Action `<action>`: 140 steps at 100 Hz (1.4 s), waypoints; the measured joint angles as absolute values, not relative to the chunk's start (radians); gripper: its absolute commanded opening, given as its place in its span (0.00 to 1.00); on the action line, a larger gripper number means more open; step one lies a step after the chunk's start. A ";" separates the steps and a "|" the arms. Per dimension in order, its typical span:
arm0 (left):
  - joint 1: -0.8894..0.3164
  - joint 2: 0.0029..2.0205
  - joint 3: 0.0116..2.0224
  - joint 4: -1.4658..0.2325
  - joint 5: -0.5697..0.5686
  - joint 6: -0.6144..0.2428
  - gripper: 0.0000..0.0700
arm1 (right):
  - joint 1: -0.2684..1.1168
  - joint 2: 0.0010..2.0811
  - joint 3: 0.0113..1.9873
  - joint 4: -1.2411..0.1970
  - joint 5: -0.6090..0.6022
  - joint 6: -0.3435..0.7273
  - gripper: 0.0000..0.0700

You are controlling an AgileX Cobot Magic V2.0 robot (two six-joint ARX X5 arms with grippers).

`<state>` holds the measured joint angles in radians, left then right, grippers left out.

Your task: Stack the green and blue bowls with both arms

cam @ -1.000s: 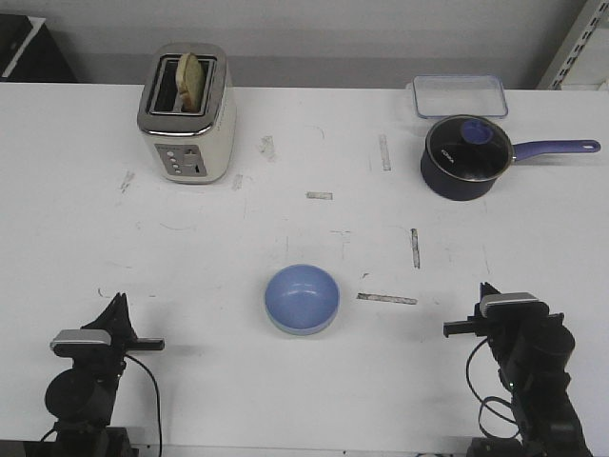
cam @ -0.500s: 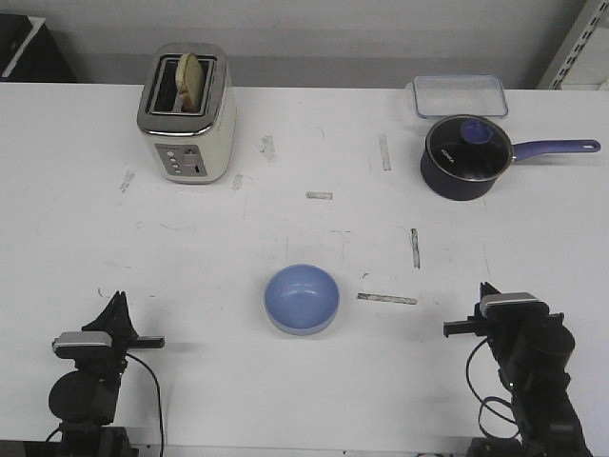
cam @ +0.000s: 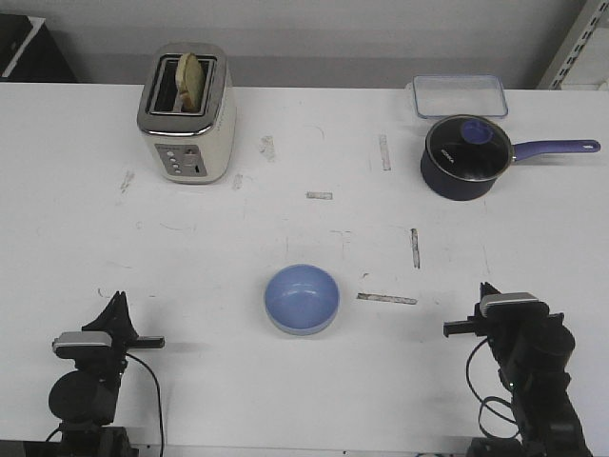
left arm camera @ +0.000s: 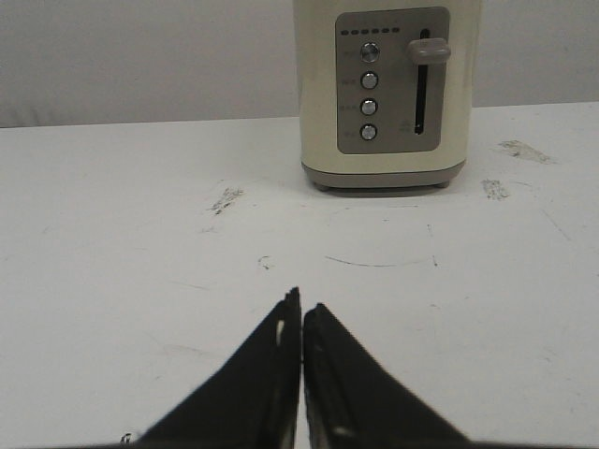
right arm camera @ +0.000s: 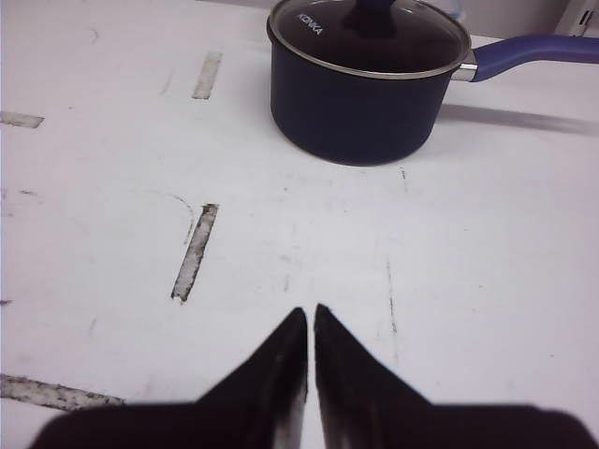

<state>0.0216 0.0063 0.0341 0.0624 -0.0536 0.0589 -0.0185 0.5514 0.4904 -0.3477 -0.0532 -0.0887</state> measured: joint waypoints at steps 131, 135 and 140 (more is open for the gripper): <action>0.022 0.006 0.034 0.062 -0.054 0.059 0.00 | -0.020 0.003 0.015 -0.058 -0.033 -0.037 0.00; 0.022 0.006 0.034 0.062 -0.054 0.059 0.00 | -0.020 0.003 0.015 -0.058 -0.033 -0.037 0.00; 0.022 0.006 0.034 0.062 -0.054 0.059 0.00 | -0.020 0.003 0.015 -0.059 -0.033 -0.037 0.00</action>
